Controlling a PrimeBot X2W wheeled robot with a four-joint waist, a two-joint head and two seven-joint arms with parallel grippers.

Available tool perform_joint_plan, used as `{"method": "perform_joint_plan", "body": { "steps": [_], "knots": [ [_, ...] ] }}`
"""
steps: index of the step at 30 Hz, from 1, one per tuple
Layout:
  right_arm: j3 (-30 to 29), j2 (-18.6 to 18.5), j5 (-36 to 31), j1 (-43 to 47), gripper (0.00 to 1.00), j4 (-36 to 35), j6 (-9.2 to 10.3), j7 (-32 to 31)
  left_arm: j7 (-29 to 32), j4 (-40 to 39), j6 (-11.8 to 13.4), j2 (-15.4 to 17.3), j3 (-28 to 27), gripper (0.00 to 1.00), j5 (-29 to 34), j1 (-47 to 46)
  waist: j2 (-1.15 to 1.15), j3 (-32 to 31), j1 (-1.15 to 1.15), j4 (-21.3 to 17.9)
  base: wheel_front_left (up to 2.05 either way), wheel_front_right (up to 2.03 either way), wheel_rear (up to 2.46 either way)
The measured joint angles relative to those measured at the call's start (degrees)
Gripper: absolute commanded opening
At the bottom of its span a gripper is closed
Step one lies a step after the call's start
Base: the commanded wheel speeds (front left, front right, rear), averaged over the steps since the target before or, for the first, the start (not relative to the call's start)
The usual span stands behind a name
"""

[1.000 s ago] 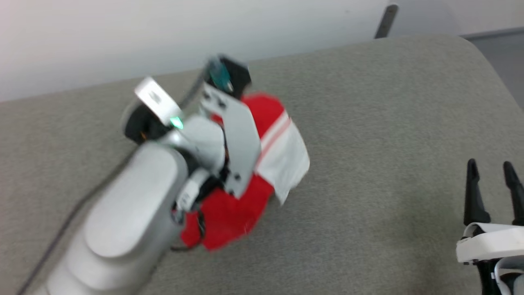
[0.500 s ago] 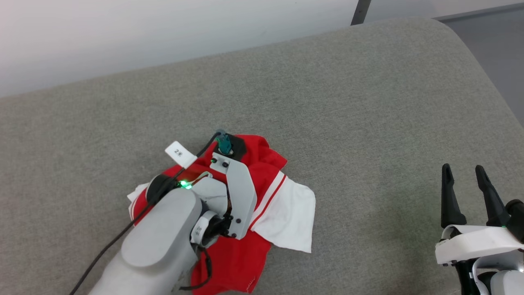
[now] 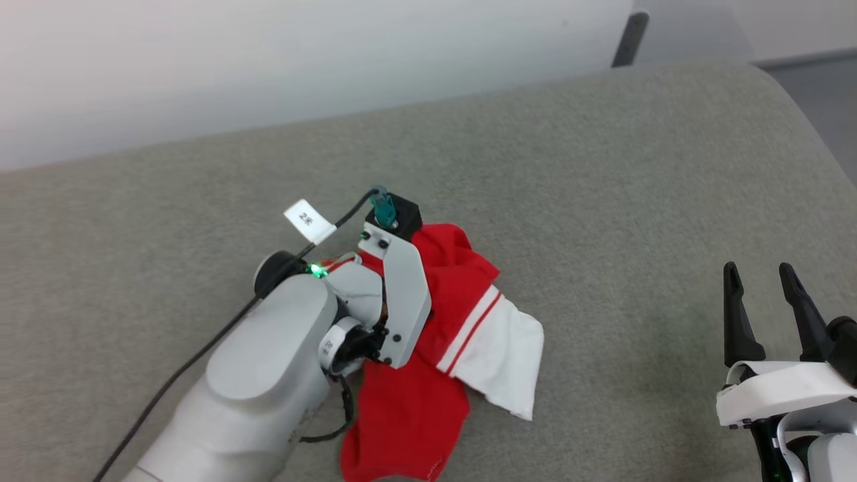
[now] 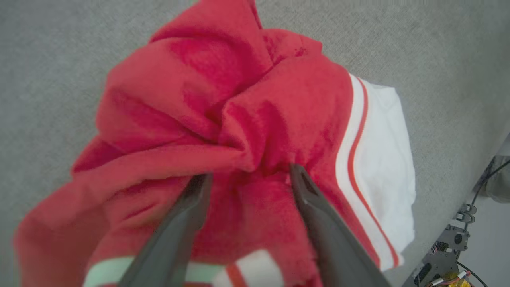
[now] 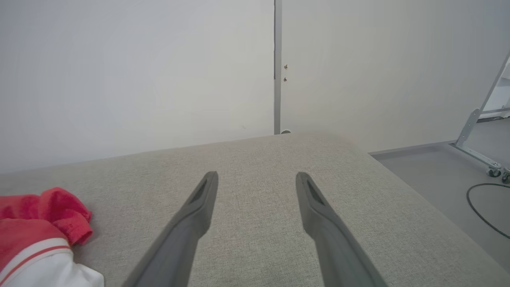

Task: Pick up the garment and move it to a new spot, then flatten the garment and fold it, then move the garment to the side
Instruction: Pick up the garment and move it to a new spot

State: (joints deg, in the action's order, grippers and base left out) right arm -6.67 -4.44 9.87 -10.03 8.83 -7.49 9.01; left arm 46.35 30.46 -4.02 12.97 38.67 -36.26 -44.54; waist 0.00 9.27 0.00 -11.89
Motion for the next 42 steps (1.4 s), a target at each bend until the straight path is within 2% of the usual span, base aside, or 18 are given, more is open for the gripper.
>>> {"method": "perform_joint_plan", "body": {
  "steps": [5, 10, 19, 26, 35, 42],
  "knots": [
    [0.8, -1.1, 0.0, 0.2, 1.00, -0.2, 0.00, -0.6, -1.6, -3.1, -0.8, 1.1, -0.8, 1.00, -1.2, -0.1, 0.00, -2.4, 0.00, 1.7, 0.00, 0.00, 0.00],
    [1.5, -2.1, 0.0, 1.9, 1.00, -0.6, 0.00, -1.5, -7.0, -8.4, -1.0, 3.3, -3.1, 1.00, -2.1, 2.3, 0.00, -5.3, 0.00, 3.7, 0.00, 0.00, 0.00],
    [2.0, -3.6, 0.1, 3.9, 1.00, -1.6, 0.00, -2.5, -21.0, -17.1, -0.5, 9.9, -9.6, 1.00, -2.5, 10.9, 0.00, -9.5, 0.00, 8.3, 0.00, 0.00, 0.00],
    [1.8, -3.7, 0.2, 6.0, 1.00, -1.8, 0.00, -2.4, -33.2, -20.9, -0.3, 15.1, -14.5, 1.00, -1.2, 17.9, 0.00, -11.8, 0.00, 11.7, 0.00, 0.00, 0.00],
    [0.5, -3.5, 0.2, 8.3, 1.00, -1.8, 0.00, -2.0, -46.3, -23.4, 2.0, 18.6, -20.6, 1.00, -0.6, 28.2, 0.00, -13.8, 0.00, 15.4, 0.00, 0.00, 0.00],
    [-1.2, -2.8, 0.1, 9.9, 1.00, -2.0, 0.00, -1.9, -54.6, -22.1, 2.3, 20.1, -23.2, 1.00, 0.0, 34.2, 0.00, -14.7, 0.00, 17.5, 0.00, 0.00, 0.00]
  ]
}}
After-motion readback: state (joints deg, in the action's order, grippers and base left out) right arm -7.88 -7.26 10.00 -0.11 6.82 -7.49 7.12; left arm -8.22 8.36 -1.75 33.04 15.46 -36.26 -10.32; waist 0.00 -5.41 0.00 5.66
